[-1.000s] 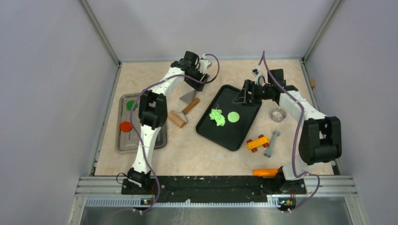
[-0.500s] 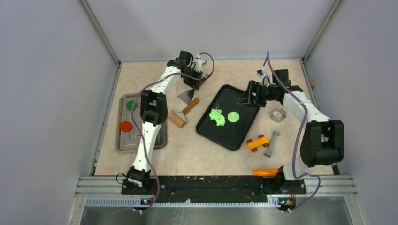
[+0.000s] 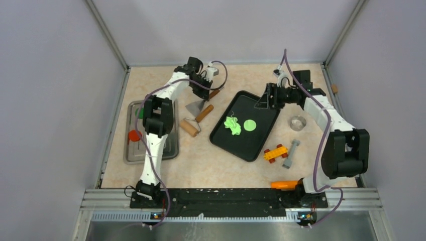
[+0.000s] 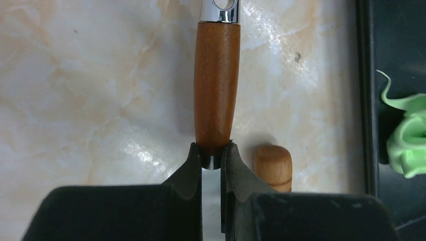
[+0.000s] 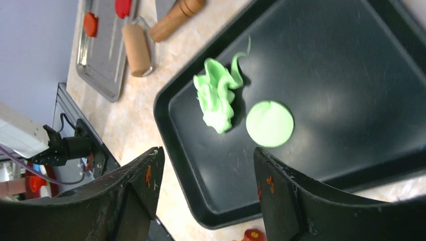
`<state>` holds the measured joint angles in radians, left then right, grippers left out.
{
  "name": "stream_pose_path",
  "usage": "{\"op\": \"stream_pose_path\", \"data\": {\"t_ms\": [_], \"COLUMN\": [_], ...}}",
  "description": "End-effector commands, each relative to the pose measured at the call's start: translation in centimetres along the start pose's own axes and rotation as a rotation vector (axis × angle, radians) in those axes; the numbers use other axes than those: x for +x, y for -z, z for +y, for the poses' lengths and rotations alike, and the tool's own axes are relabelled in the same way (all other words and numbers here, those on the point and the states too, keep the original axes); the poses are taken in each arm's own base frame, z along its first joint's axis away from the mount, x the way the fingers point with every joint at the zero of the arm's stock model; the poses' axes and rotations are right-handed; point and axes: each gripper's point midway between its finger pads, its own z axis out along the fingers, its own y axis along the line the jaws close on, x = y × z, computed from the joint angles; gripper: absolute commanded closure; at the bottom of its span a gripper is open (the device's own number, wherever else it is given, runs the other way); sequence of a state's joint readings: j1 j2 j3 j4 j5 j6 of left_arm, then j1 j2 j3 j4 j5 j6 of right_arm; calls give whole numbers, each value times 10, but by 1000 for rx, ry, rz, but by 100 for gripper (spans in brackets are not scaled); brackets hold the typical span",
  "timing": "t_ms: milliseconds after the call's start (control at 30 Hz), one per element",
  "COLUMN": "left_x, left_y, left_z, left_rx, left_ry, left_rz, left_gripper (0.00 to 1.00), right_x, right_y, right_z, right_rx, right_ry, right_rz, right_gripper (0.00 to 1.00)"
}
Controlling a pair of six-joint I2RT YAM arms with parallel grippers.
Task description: Roll out the dumpling wrappers from the dough
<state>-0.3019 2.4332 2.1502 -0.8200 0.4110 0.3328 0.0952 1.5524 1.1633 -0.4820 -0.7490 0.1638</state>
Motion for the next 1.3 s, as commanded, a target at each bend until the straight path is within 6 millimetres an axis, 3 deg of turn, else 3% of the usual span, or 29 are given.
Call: {"op": "stream_pose_path", "data": {"t_ms": [0,133,400,533,633,933,1267], "left_x": [-57,-61,-42,-27,-16,0,12], "left_y": [81,109,153,163,167,183,188], "left_z": [-15,-55,-135,-158,-170,-196,-215], "left_rx": [33,184,522,600,653,780,829], "left_ry": [-131,-138,-13,26,54,86,69], "left_rz": [-206,-244,-246,-223,-201,-126,-75], "left_gripper": [100,100,100,100,100,100,100], "right_x": [-59,-82,-73,-74,-69,-15,-6], "right_y": [24,31,6,3,-2,-32,-80], "right_z": [40,61,121,153,166,151,144], "right_rx": [-117,-110,-7,25,15,-192,-111], "right_ry": [354,658,1407,1720,1901,2141,2220], "right_rz": [-160,-253,-231,-301,-309,-70,-76], "right_gripper": [34,35,37,35,33,30,29]}}
